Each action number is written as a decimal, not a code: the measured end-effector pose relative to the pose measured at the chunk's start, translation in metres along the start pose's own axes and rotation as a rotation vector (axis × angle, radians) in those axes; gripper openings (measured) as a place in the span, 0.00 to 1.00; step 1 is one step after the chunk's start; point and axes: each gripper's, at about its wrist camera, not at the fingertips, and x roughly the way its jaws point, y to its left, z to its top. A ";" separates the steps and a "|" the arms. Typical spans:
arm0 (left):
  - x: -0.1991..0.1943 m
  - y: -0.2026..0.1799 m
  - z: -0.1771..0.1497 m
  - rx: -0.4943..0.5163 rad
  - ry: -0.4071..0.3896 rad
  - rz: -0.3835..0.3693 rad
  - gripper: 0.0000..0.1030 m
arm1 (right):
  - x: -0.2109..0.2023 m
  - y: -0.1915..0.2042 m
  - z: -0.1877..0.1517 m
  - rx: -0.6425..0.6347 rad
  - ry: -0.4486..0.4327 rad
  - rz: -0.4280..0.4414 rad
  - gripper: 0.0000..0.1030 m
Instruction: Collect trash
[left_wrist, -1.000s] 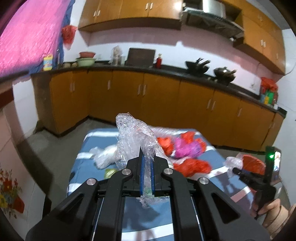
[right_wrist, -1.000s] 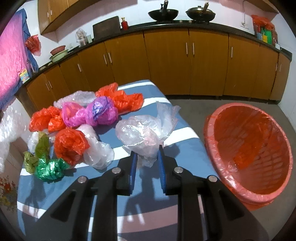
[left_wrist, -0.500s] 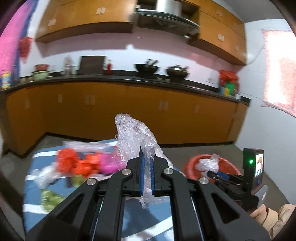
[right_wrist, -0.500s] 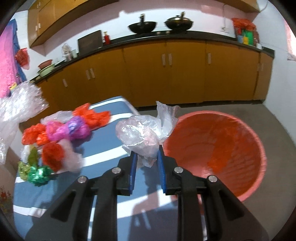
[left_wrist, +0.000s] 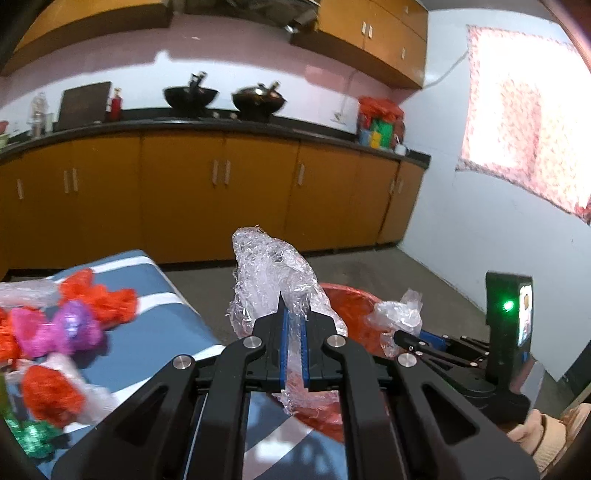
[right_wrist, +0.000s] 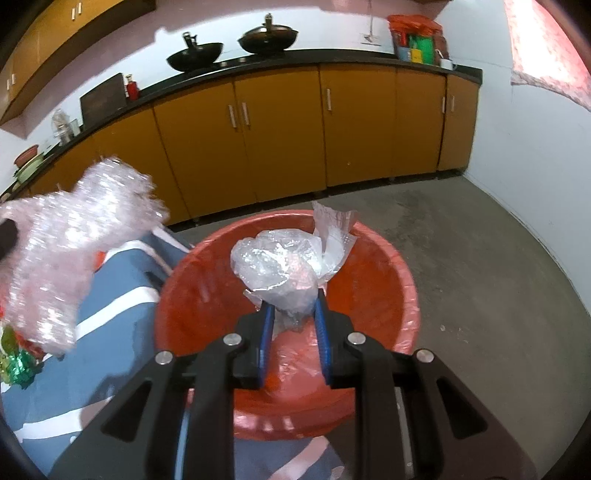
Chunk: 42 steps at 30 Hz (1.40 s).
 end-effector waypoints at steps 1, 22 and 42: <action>0.010 -0.004 -0.002 0.007 0.013 -0.011 0.05 | 0.003 -0.003 0.001 0.002 0.000 -0.003 0.21; 0.069 -0.015 -0.020 -0.008 0.167 -0.046 0.31 | 0.037 -0.021 0.007 0.047 0.032 0.016 0.36; -0.075 0.068 -0.030 -0.040 0.002 0.280 0.43 | -0.003 0.088 -0.002 -0.121 0.013 0.175 0.39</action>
